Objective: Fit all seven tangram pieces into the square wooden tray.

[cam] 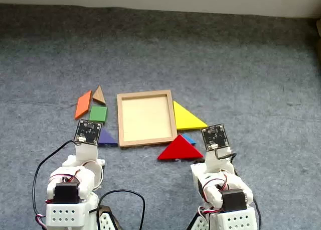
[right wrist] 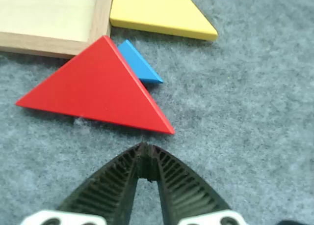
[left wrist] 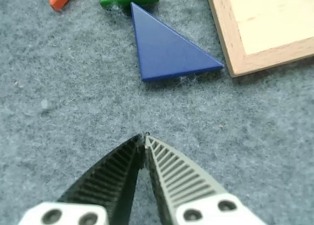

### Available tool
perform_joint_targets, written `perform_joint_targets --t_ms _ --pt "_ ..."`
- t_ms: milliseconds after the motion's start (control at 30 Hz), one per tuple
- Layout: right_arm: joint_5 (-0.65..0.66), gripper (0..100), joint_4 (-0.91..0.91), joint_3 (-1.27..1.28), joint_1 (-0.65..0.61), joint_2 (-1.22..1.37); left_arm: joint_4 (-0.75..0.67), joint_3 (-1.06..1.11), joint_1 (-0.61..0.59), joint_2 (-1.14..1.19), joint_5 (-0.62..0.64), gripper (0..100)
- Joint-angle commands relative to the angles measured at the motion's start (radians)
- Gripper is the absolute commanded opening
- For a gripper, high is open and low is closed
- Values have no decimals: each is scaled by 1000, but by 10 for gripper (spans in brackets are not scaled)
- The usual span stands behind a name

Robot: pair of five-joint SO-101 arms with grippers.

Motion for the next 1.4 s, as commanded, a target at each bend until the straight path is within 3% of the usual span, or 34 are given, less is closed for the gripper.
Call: perform_joint_targets --t_ms 0,533,800,900,1100,1367 --pt "12 6 8 130 10 -15 8 19 -13 -39 9 6" --pt "12 6 8 128 15 -15 8 19 -13 -39 9 6" --pt "14 6 2 47 228 -16 8 19 -13 -39 9 6" --pt "14 6 -70 -31 243 -16 8 19 -13 -39 9 6" --pt "247 6 -147 -147 295 -13 8 19 -13 -39 9 6" --pt "213 28 -102 -348 294 -2 8 19 -13 -39 9 6"
